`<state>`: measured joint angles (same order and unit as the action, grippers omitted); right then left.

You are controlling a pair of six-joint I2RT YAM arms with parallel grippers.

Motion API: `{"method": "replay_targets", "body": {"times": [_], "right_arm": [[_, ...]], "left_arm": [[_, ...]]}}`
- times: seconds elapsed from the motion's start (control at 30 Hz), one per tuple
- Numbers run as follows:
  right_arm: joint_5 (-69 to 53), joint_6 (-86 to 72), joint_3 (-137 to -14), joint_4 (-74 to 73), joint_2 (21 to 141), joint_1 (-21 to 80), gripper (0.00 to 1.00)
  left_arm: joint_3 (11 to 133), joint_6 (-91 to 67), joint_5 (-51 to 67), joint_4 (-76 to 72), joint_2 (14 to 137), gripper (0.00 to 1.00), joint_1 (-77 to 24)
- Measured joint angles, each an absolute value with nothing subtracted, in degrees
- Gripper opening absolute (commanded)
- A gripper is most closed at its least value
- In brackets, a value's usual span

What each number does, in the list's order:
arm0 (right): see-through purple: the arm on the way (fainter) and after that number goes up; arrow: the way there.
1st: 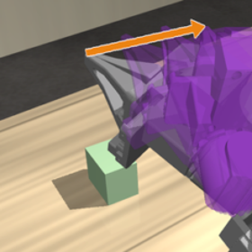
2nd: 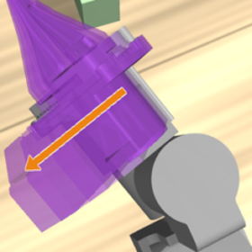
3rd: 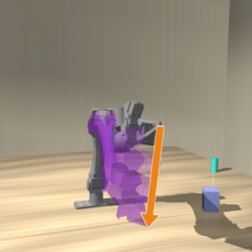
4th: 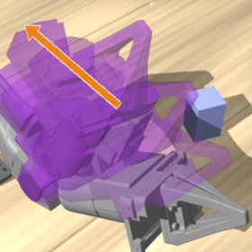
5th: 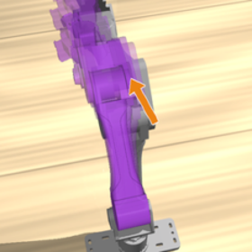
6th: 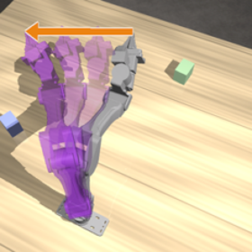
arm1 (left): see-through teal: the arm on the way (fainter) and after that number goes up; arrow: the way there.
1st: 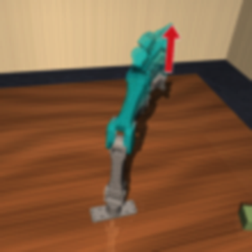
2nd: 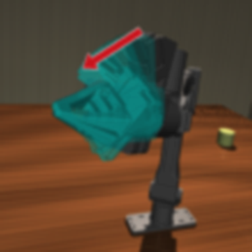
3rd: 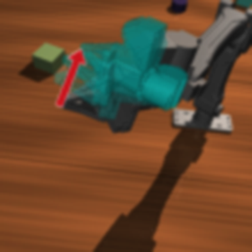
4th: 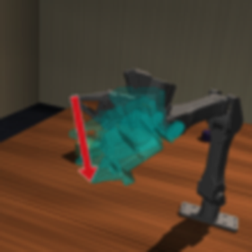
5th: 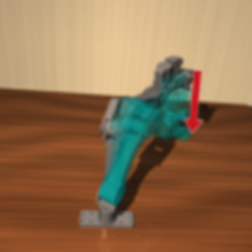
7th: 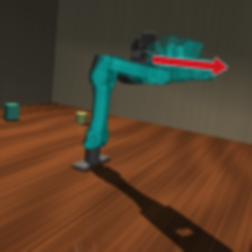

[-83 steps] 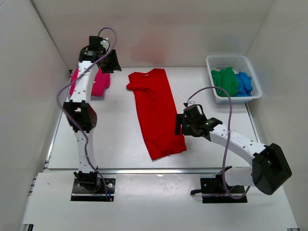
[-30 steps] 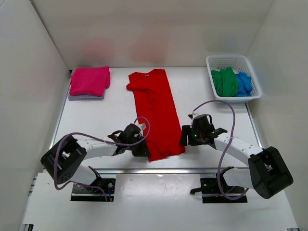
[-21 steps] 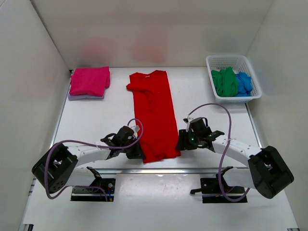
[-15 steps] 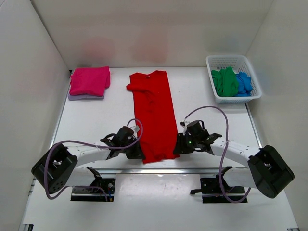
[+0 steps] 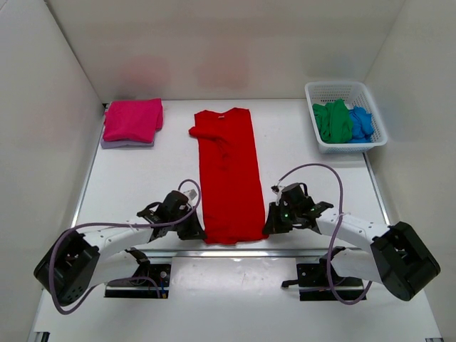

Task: Fold and stack the t-shirts
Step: Grab the bottom of the folded rectangular tshirt with both arms, then fold the folded rectangular tshirt in 1/3 of the way

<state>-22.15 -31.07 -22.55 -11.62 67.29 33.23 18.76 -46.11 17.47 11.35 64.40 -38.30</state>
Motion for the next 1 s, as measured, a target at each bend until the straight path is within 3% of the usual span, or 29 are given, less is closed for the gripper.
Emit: {"method": "replay_targets", "body": {"times": [0.57, 0.8, 1.0], "right_arm": [[-23.8, -29.6, -27.9, -23.9, 62.4, 37.3, 0.0], [-24.2, -25.6, -36.3, -31.9, 63.1, 34.4, 0.0], [-25.3, -21.1, -44.8, -34.6, 69.1, 28.1, 0.0]], "left_arm": [[21.9, -46.6, 19.1, 23.4, 53.2, 0.0, -40.8], [31.4, -46.1, 16.4, 30.7, 51.0, 0.0, -37.6], [39.9, -43.8, 14.3, 31.2, 57.5, 0.0, -32.2]]}}
